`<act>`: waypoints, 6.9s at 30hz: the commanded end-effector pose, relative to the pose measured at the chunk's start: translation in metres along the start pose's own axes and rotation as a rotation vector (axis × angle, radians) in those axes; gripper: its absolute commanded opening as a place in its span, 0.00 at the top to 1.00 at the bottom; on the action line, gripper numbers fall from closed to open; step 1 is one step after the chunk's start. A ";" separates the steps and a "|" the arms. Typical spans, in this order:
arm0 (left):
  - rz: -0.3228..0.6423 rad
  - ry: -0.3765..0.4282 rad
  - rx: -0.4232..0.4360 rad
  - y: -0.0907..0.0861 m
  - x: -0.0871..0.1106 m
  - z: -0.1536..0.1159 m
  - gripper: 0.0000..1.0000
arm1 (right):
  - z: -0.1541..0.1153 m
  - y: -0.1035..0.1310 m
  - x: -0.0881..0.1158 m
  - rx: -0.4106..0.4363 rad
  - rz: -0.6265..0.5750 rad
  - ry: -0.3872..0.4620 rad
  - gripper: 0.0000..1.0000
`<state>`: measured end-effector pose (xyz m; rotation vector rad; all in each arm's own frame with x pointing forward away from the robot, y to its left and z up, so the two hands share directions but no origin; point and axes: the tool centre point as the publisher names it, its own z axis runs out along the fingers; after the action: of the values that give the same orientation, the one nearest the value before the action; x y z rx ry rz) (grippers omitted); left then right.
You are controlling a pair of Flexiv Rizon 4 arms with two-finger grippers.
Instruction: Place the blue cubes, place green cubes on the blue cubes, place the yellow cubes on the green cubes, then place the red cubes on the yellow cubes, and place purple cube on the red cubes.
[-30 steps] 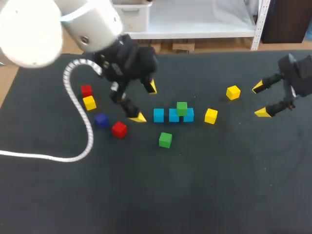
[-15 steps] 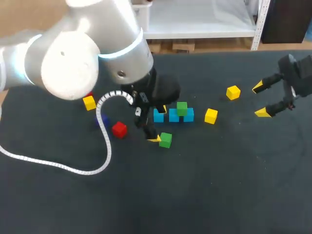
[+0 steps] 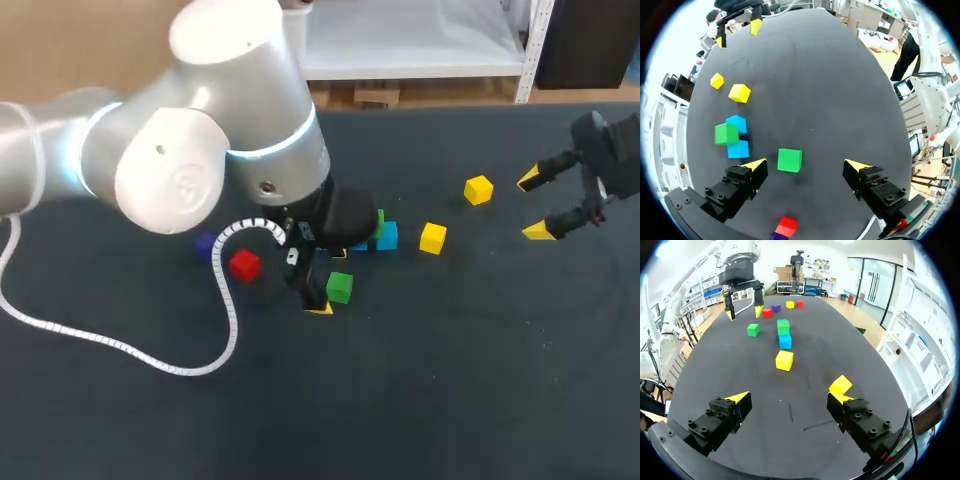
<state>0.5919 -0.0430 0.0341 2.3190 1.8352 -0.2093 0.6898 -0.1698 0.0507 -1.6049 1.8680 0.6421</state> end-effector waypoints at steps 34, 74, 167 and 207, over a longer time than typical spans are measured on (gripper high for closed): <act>0.065 0.049 0.042 0.022 0.007 0.029 0.22 | 0.000 0.000 0.000 0.000 -0.001 -0.002 0.00; -0.133 0.054 -0.059 0.054 -0.011 -0.055 1.00 | 0.000 0.000 0.000 0.000 -0.001 -0.002 0.00; -0.136 0.071 -0.026 0.115 0.015 0.001 1.00 | 0.000 0.000 0.000 0.000 -0.001 -0.002 0.00; -0.140 0.069 -0.018 0.119 0.020 0.004 0.89 | 0.000 0.000 0.000 0.000 -0.001 -0.002 0.00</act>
<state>0.7091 -0.0509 0.0322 2.2050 2.0267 -0.1267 0.6898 -0.1698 0.0508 -1.6050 1.8680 0.6421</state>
